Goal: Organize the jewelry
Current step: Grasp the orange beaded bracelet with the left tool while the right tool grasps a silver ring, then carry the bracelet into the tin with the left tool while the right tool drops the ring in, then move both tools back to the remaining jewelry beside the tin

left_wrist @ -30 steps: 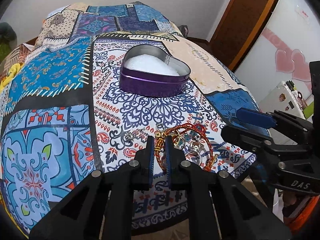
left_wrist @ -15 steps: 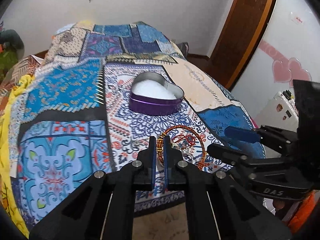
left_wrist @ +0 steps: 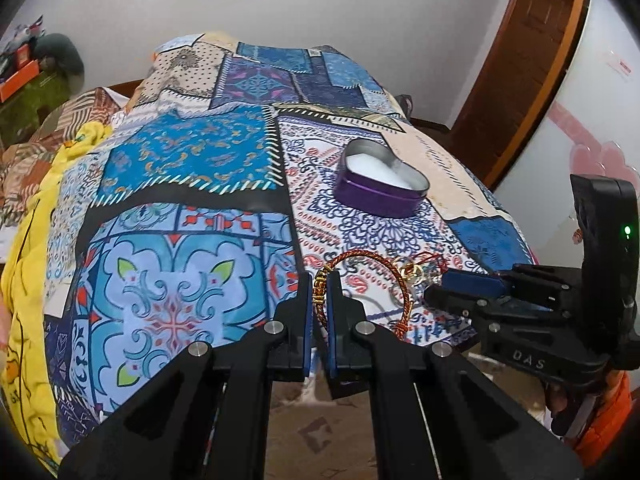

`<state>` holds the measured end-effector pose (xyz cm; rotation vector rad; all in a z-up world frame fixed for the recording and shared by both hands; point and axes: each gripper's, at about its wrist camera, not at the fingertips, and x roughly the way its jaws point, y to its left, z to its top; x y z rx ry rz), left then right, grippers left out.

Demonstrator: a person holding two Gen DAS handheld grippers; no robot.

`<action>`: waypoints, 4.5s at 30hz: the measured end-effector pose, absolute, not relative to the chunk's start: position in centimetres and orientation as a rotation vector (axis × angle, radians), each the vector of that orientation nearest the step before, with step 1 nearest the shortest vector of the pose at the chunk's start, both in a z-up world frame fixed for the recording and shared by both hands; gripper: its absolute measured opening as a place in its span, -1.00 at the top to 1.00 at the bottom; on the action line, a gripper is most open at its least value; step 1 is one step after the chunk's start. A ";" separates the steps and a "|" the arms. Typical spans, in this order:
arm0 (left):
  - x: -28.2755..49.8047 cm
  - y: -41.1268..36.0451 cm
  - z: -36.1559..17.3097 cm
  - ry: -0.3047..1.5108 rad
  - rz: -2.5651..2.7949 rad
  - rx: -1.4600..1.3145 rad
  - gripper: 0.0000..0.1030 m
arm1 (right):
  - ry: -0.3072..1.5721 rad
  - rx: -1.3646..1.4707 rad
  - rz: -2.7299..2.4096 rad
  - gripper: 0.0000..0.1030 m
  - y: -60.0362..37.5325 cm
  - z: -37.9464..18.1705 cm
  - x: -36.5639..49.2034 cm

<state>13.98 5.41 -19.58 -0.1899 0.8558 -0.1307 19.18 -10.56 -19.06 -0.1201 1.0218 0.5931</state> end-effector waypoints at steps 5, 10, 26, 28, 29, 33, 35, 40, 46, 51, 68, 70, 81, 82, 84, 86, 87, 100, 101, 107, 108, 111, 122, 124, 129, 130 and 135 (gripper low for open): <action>13.8 5.5 -19.5 0.846 -0.127 -0.188 0.90 | 1.024 -0.115 0.577 0.68 -10.3 -19.3 19.7; 14.0 5.2 -19.0 0.835 -0.130 -0.183 0.90 | 1.010 -0.124 0.575 0.71 -10.4 -19.1 19.2; 16.6 3.4 -15.4 0.732 -0.146 -0.139 0.90 | 0.876 -0.043 0.523 0.70 -13.6 -14.5 19.9; 17.3 3.1 -15.1 0.720 -0.149 -0.132 0.90 | 0.861 -0.036 0.518 0.70 -13.8 -14.1 20.4; 17.6 3.0 -15.0 0.717 -0.149 -0.127 0.90 | 0.853 -0.031 0.513 0.70 -13.9 -14.0 20.7; 19.2 2.6 -14.6 0.702 -0.150 -0.109 0.90 | 0.836 -0.019 0.505 0.70 -14.1 -13.6 21.7; 19.8 2.6 -14.6 0.699 -0.153 -0.106 0.90 | 0.829 -0.016 0.500 0.70 -14.0 -13.6 22.4; 21.9 2.5 -14.7 0.697 -0.153 -0.089 0.90 | 0.820 -0.015 0.502 0.70 -13.8 -13.6 23.8; 24.4 2.7 -15.0 0.705 -0.153 -0.088 0.90 | 0.810 -0.032 0.519 0.70 -13.4 -13.5 25.2; 26.5 2.3 -15.8 0.731 -0.166 -0.059 0.90 | 0.823 -0.040 0.541 0.70 -12.9 -13.8 26.8; 29.0 0.3 -18.9 0.808 -0.209 0.027 0.90 | 0.922 -0.086 0.595 0.70 -11.6 -16.5 28.8; 29.0 0.3 -19.0 0.811 -0.211 0.029 0.90 | 0.927 -0.095 0.596 0.70 -11.5 -16.7 28.9; 28.2 0.7 -18.6 0.821 -0.219 0.008 0.90 | 0.965 -0.134 0.599 0.69 -10.9 -17.2 29.2; 28.0 0.8 -18.5 0.821 -0.216 0.005 0.89 | 0.967 -0.138 0.598 0.67 -10.9 -17.2 29.1; 27.7 1.1 -18.2 0.822 -0.212 0.001 0.88 | 0.965 -0.141 0.591 0.59 -10.8 -17.1 28.9; 27.3 1.4 -17.9 0.820 -0.204 -0.001 0.86 | 0.958 -0.137 0.588 0.51 -11.0 -16.8 28.6; 27.1 1.5 -17.8 0.818 -0.199 -0.001 0.85 | 0.954 -0.135 0.586 0.48 -11.0 -16.6 28.5; 22.5 2.5 -14.6 0.762 -0.145 0.005 0.24 | 0.871 -0.135 0.541 0.42 -12.4 -12.9 25.0; 22.2 2.7 -14.4 0.763 -0.145 -0.002 0.24 | 0.868 -0.130 0.538 0.42 -12.6 -12.7 24.7; 20.3 2.6 -14.4 0.778 -0.140 -0.005 0.22 | 0.858 -0.118 0.520 0.42 -13.6 -12.1 23.1; 20.0 2.5 -14.6 0.784 -0.141 -0.003 0.22 | 0.861 -0.117 0.518 0.42 -13.7 -12.2 22.8; 19.3 2.4 -15.4 0.809 -0.143 -0.002 0.22 | 0.878 -0.116 0.520 0.42 -13.8 -12.7 22.2; 17.7 1.2 -19.4 0.939 -0.185 -0.030 0.22 | 0.974 -0.127 0.534 0.41 -14.0 -16.3 20.4; 17.6 0.9 -19.9 0.953 -0.208 -0.056 0.22 | 0.992 -0.125 0.537 0.41 -14.0 -16.9 20.3; 17.5 -0.1 -21.2 1.005 -0.265 -0.093 0.22 | 1.019 -0.105 0.535 0.41 -14.8 -17.6 20.2; 17.5 -0.3 -21.3 1.008 -0.271 -0.092 0.22 | 1.022 -0.104 0.534 0.41 -14.8 -17.7 20.2; 17.5 -0.9 -22.0 1.006 -0.295 -0.095 0.22 | 1.039 -0.110 0.550 0.41 -14.8 -18.2 20.3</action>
